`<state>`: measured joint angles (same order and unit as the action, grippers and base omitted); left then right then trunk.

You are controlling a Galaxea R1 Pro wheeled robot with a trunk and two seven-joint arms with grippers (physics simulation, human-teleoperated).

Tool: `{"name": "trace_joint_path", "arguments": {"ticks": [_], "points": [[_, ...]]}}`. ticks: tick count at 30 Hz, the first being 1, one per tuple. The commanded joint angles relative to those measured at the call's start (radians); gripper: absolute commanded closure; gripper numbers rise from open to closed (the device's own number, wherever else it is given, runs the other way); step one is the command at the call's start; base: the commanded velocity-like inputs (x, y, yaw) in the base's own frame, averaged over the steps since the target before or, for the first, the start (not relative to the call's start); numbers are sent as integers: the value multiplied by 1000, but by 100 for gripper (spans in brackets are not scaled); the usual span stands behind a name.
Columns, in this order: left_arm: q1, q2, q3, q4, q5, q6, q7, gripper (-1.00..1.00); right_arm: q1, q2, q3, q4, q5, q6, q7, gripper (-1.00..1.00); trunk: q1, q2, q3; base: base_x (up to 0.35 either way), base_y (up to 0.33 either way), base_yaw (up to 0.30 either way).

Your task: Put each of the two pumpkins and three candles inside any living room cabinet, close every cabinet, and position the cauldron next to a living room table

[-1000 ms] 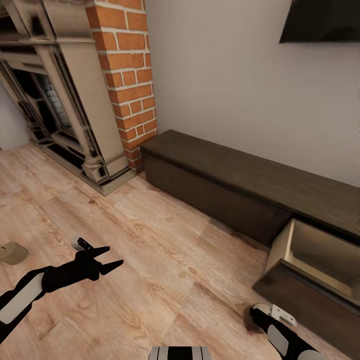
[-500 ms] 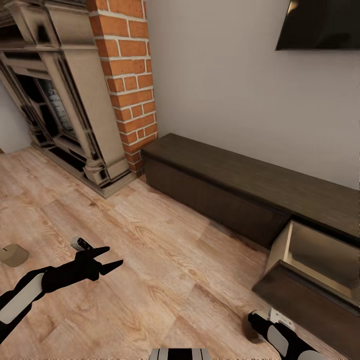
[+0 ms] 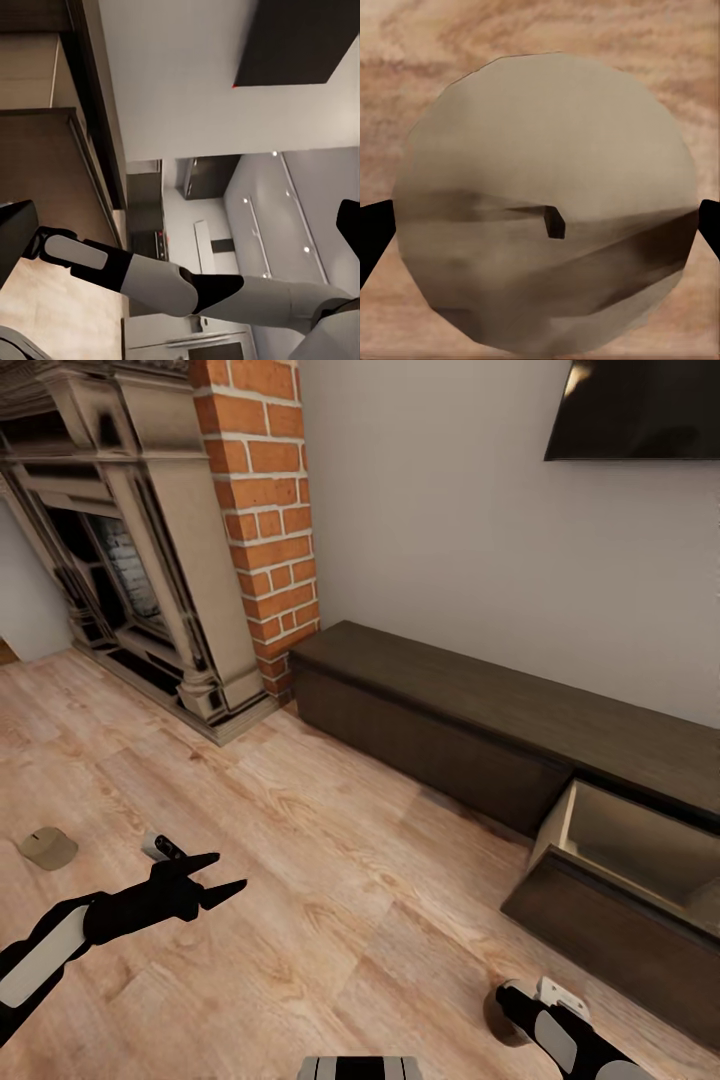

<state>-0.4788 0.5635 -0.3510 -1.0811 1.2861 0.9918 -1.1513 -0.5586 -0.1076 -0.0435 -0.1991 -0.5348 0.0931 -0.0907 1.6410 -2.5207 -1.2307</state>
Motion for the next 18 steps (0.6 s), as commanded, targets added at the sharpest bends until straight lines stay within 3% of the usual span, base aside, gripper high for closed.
{"name": "trace_joint_path", "arguments": {"ticks": [1,8,18], "points": [[-1,1,-3,-1,5,5,-3,-100,0,0,-4,-3,-1,7,-4,100,0,0,-1,-46,3,0],[-1,10,9,0,14,5,-15,-100,0,0,-4,-3,-1,6,-3,100,0,0,-1,-9,1,0],[-1,37,10,-1,19,6,-19,-100,0,0,-3,-12,-1,6,0,100,-5,2,38,0,0,0]]}}
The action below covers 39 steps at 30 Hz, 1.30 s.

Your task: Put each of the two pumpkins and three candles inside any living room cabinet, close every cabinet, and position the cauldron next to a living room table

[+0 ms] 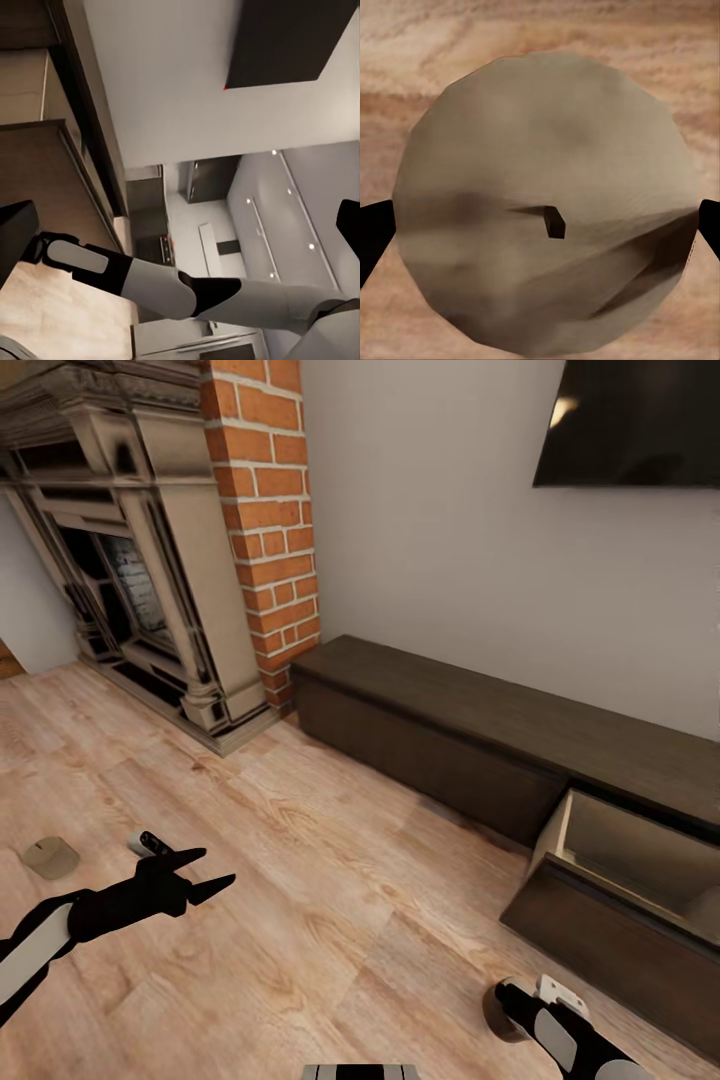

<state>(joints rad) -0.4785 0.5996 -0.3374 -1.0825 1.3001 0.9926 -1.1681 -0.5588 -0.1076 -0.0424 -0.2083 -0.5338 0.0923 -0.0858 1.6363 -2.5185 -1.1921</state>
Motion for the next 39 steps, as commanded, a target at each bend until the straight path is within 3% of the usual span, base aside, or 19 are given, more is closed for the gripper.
{"name": "trace_joint_path", "arguments": {"ticks": [1,12,17,23,39], "points": [[-1,2,-4,0,5,6,-2,-100,0,0,-4,-3,-2,9,-4,100,-1,0,3,-35,0,0],[-1,5,-4,-2,4,6,-4,-100,0,1,-3,-8,0,5,-4,100,-6,3,46,-97,0,0],[-1,4,-10,-4,4,6,-4,-100,0,2,34,-8,0,4,-6,100,-8,4,65,-2,0,61],[-1,3,-13,-4,5,6,-4,-100,0,2,47,-8,0,4,-6,100,-8,4,65,0,0,224],[-1,3,-11,-2,7,6,-3,-100,0,2,52,-8,1,4,-6,100,-8,4,67,0,0,62]]}}
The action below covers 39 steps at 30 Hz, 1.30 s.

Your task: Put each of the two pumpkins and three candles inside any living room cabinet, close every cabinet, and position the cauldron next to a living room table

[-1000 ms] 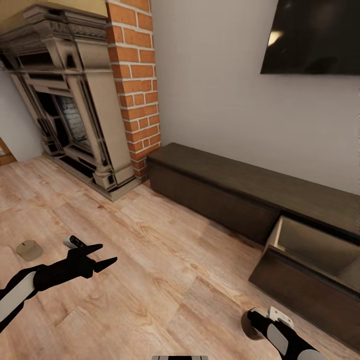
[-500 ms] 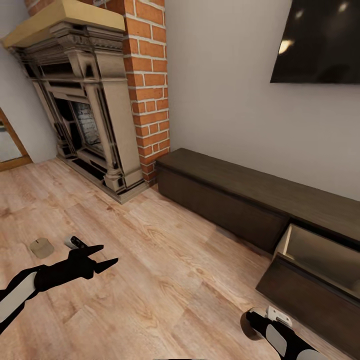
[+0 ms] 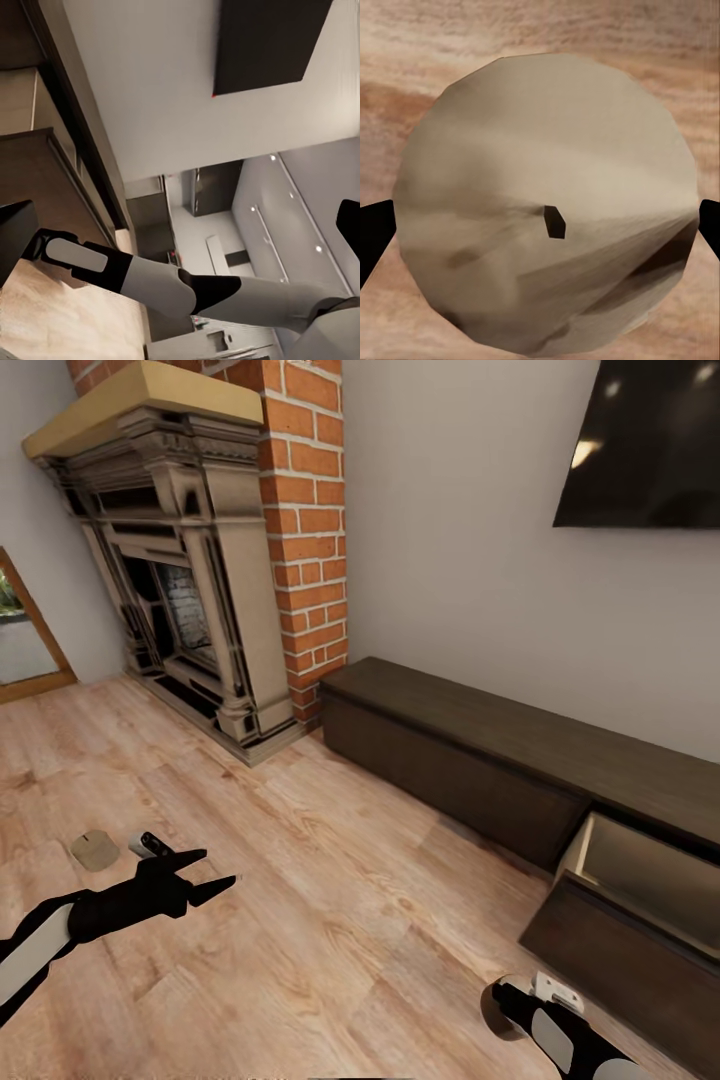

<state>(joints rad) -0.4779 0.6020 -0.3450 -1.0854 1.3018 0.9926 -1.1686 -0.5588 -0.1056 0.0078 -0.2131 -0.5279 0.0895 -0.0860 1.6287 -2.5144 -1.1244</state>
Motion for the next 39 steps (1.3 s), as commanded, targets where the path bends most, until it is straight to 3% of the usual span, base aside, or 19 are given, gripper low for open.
{"name": "trace_joint_path", "arguments": {"ticks": [1,32,39], "points": [[-2,1,-4,1,5,6,-2,-100,0,0,1,-3,-4,7,-6,100,0,0,0,0,0,246],[-1,1,-1,4,5,6,-4,-100,0,0,3,-3,-4,3,-6,100,0,0,18,0,0,276],[-2,2,4,13,-2,5,-77,-100,0,0,3,-3,-4,3,-6,100,-2,0,36,0,0,250]]}}
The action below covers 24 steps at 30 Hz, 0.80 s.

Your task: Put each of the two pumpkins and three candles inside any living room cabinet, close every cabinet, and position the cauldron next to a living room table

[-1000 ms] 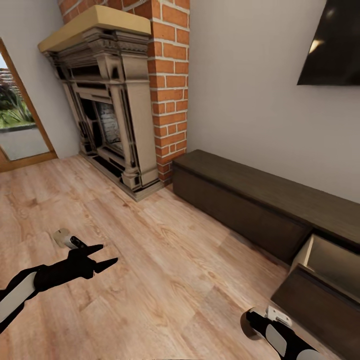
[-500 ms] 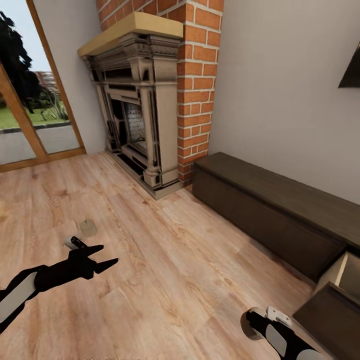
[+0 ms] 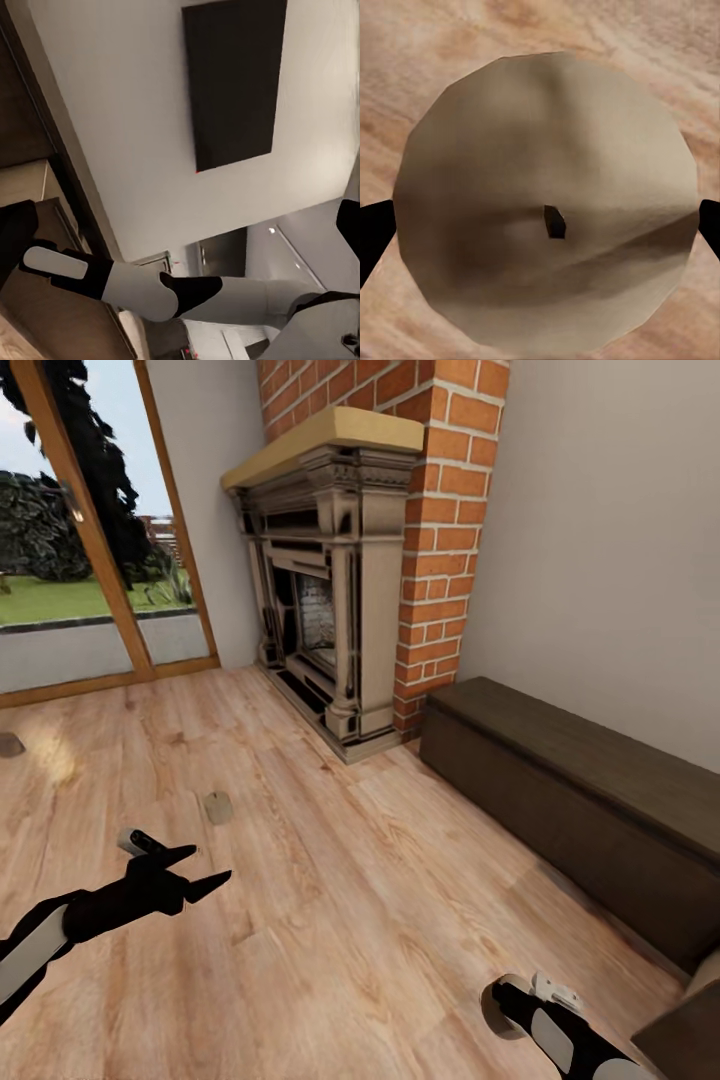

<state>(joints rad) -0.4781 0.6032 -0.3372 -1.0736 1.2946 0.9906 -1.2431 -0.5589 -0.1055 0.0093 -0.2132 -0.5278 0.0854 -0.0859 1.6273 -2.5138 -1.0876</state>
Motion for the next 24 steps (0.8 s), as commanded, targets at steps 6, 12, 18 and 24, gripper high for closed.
{"name": "trace_joint_path", "arguments": {"ticks": [6,12,18,24], "points": [[-1,1,-4,3,2,6,-13,-100,1,0,1,-3,-5,-4,-5,100,-3,1,28,0,0,238],[-2,0,-8,3,1,6,-13,-100,1,0,1,-3,-5,-13,-5,100,-6,3,58,0,0,218],[-2,0,-12,3,0,6,-12,-100,1,-1,1,-3,-5,-13,-5,100,-8,4,89,0,0,212],[-2,0,-13,3,-1,6,-12,-100,1,-2,1,-3,-5,-13,-4,100,-11,5,119,0,0,212]]}}
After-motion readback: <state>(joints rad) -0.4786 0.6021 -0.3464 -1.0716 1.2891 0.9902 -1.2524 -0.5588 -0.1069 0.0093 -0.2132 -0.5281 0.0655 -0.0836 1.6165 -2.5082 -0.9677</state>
